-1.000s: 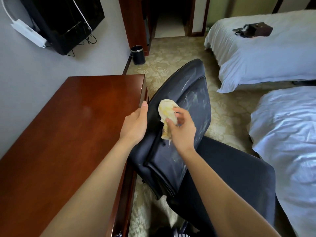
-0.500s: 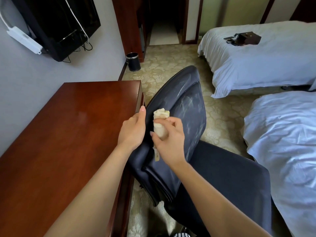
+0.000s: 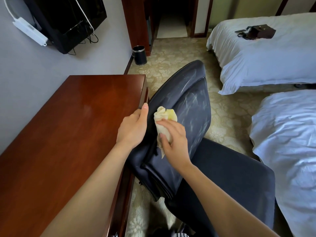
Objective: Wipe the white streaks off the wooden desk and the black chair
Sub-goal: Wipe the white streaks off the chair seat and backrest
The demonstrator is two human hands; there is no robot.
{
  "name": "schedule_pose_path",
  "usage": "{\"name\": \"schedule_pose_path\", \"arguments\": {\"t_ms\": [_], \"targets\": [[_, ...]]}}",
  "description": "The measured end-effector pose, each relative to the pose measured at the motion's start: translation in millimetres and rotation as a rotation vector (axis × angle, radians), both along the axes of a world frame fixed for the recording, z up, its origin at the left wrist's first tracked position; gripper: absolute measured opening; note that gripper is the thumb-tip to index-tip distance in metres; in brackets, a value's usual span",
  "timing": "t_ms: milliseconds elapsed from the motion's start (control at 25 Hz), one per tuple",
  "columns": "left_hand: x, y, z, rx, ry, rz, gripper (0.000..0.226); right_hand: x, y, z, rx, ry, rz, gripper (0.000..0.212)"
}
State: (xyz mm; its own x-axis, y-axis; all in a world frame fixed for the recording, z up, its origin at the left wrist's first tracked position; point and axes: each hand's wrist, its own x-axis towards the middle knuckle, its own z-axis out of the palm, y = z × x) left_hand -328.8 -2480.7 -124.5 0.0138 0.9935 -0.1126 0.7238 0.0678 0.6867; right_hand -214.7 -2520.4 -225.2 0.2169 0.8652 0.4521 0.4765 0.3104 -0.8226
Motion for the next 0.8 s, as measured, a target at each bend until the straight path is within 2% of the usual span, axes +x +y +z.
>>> {"name": "schedule_pose_path", "arguments": {"t_ms": [200,320,480,600,800], "targets": [[0,1,-2,-0.011,-0.005,0.016,0.06,14,22,7,-0.051,0.198,-0.118,0.034],[-1,1,-3,-0.02,-0.053,0.04,0.059,30,55,17,-0.07,0.244,-0.233,0.034],[-1,5,-6,-0.048,-0.146,0.093,0.053,50,105,41,-0.175,0.396,-0.397,0.039],[-7,12,-11,-0.129,-0.217,0.125,0.05,45,109,43,-0.211,0.434,-0.339,0.04],[-11,25,-15,-0.208,-0.392,0.147,0.039,27,78,38,-0.015,0.291,-0.132,0.037]]}}
